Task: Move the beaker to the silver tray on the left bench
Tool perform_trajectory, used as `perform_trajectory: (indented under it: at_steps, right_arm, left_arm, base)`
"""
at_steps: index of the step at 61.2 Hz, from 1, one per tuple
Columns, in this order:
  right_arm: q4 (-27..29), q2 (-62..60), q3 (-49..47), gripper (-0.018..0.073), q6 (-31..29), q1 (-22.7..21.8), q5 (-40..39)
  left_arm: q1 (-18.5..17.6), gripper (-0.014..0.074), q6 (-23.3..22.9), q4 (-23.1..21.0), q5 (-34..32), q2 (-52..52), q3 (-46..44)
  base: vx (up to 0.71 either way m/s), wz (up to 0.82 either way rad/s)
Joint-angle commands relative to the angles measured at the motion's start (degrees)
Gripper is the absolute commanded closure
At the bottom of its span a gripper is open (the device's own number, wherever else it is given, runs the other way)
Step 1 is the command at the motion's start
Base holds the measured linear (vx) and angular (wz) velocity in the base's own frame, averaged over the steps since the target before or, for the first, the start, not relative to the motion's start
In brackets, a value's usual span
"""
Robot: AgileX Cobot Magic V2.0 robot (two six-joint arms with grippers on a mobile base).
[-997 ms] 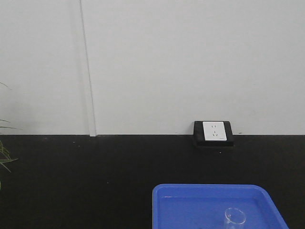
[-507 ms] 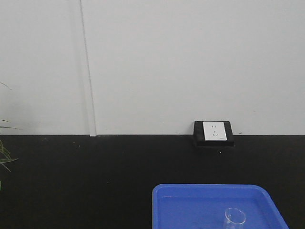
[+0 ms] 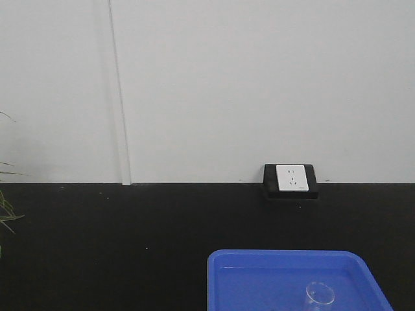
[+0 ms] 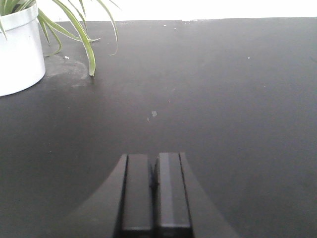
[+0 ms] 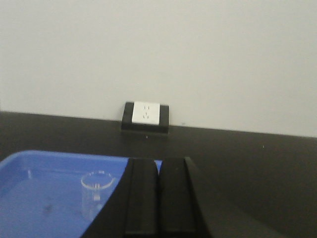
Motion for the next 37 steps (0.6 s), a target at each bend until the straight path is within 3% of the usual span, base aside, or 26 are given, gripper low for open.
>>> perform_trajectory:
  at_steps: [1, 9, 26, 37]
  right_arm:
    - [-0.45, -0.41, 0.28, 0.057, 0.26, 0.08, -9.0]
    - [-0.45, -0.41, -1.74, 0.057, 0.89, 0.08, -9.62]
    - [-1.05, 9.98, -20.6, 0.057, 1.44, 0.08, 10.53]
    - [-1.05, 19.58, -24.67, 0.0567, 1.39, 0.08, 11.07]
  left_arm:
    - [0.01, 0.0595, -0.02, -0.44, -4.52, -0.4, 1.13]
    - [0.01, 0.0595, -0.02, -0.44, -4.52, -0.4, 1.13]
    - [0.01, 0.0595, -0.02, -0.44, -4.52, -0.4, 1.13]
    - [0.01, 0.0595, -0.02, -0.44, -4.52, -0.4, 1.13]
  base:
    - [0.0, 0.0]
    - [0.0, 0.0]
    - [0.0, 0.0]
    - [0.0, 0.0]
